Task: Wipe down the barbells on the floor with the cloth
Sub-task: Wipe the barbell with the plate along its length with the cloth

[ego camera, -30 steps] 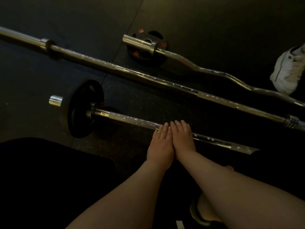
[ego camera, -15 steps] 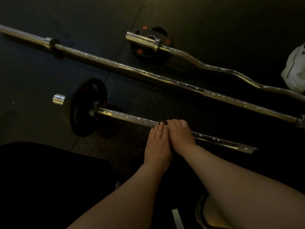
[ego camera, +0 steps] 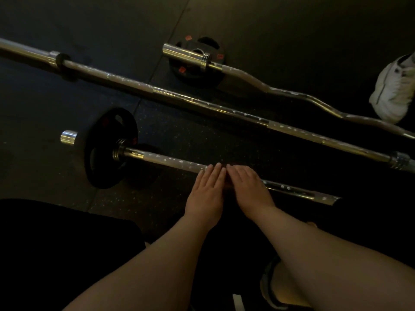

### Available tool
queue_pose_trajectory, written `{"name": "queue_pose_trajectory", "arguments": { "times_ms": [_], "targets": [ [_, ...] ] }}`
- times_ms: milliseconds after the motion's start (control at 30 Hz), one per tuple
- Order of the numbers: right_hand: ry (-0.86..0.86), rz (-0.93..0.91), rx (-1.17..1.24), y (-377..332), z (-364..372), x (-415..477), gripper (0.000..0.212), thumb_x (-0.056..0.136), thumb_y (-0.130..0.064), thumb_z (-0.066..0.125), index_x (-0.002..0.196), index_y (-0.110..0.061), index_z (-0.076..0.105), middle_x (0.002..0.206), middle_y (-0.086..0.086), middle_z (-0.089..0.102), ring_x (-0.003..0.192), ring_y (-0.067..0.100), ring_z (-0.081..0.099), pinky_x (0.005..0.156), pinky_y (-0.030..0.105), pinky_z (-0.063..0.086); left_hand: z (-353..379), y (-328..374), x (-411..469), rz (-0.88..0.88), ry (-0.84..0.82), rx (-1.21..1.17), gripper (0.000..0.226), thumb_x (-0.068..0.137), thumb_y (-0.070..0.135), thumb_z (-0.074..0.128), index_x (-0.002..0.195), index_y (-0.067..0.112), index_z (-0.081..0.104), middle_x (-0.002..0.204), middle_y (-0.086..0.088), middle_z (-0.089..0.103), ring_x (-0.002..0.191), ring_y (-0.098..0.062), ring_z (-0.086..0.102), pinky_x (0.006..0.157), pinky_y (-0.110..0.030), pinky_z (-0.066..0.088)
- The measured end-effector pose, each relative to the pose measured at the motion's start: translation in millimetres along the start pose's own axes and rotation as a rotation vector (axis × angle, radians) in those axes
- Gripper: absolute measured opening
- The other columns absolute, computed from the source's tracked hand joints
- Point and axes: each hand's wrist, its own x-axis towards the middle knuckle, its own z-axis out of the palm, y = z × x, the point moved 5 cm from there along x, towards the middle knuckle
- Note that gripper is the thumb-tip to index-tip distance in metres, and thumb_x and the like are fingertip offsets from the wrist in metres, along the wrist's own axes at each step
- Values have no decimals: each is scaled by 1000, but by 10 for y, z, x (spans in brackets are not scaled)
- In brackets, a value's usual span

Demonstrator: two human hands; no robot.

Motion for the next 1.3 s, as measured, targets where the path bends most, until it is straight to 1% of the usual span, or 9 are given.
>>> {"name": "queue_pose_trajectory", "arguments": {
  "times_ms": [133, 267, 400, 567, 733, 900, 1100, 1200, 1300],
  "targets": [
    [21, 270, -34, 54, -40, -30, 65, 98, -25, 57, 156, -17, 29, 162, 6, 30, 152, 25, 22, 126, 43, 11, 116, 99, 43, 65, -27, 4, 74, 105, 36, 37, 156, 22, -15, 164, 0, -25, 150, -15, -25, 126, -43, -5],
    [5, 78, -101, -170, 42, -34, 76, 101, -25, 52, 162, -14, 8, 168, 7, 16, 155, 25, 12, 127, 45, -1, 84, 141, -6, -16, 2, 1, 78, 105, 38, 40, 155, 18, -16, 161, -2, -29, 149, -18, -27, 126, -43, -6],
    [6, 121, -23, 269, -58, -82, 51, 107, -28, 39, 157, -17, 30, 156, 3, 40, 146, 22, 32, 124, 37, 17, 114, 143, 28, 43, -32, -13, 76, 105, 39, 38, 154, 22, -18, 159, 2, -31, 148, -16, -27, 126, -45, -4],
    [41, 237, 11, -32, -13, -113, 63, 100, -24, 55, 156, -14, 29, 164, 6, 28, 155, 22, 17, 125, 43, -5, 156, 219, 128, 54, -7, 2, 73, 106, 35, 35, 155, 19, -16, 163, -3, -27, 150, -17, -25, 126, -44, -3],
    [37, 106, 84, 219, -33, -101, 44, 104, -21, 48, 147, -17, 43, 153, 3, 42, 147, 20, 32, 123, 31, 4, 119, 122, 91, 0, 21, -79, 71, 106, 33, 36, 156, 22, -13, 164, 1, -23, 147, -12, -24, 125, -39, -8],
    [97, 404, 45, 168, -82, -166, 50, 103, -20, 47, 149, -6, 38, 164, 9, 27, 155, 25, 15, 125, 44, -2, 83, 112, 148, -8, 18, -41, 70, 105, 31, 40, 159, 17, -2, 167, -3, -14, 149, -14, -20, 125, -41, -8],
    [56, 142, 85, 34, -31, -93, 39, 105, -25, 46, 143, -15, 44, 155, 5, 40, 149, 20, 28, 121, 33, -7, 8, 100, 125, -52, -5, -82, 68, 105, 29, 42, 160, 17, 3, 168, -2, -8, 152, -15, -14, 123, -38, -10],
    [104, 297, 62, 315, -81, -222, 29, 107, -28, 41, 132, -16, 49, 142, 5, 50, 140, 21, 38, 125, 37, 13, -42, 129, 127, -35, -28, -97, 66, 105, 24, 40, 160, 18, 3, 168, -2, -8, 152, -15, -14, 121, -36, -11],
    [115, 461, 99, 273, -146, -242, 33, 105, -21, 45, 137, -12, 46, 150, 12, 46, 151, 25, 25, 124, 40, -4, -28, 188, 135, -49, -43, -73, 67, 105, 25, 40, 159, 17, 1, 168, -3, -10, 152, -17, -16, 122, -39, -11]
  ]
}}
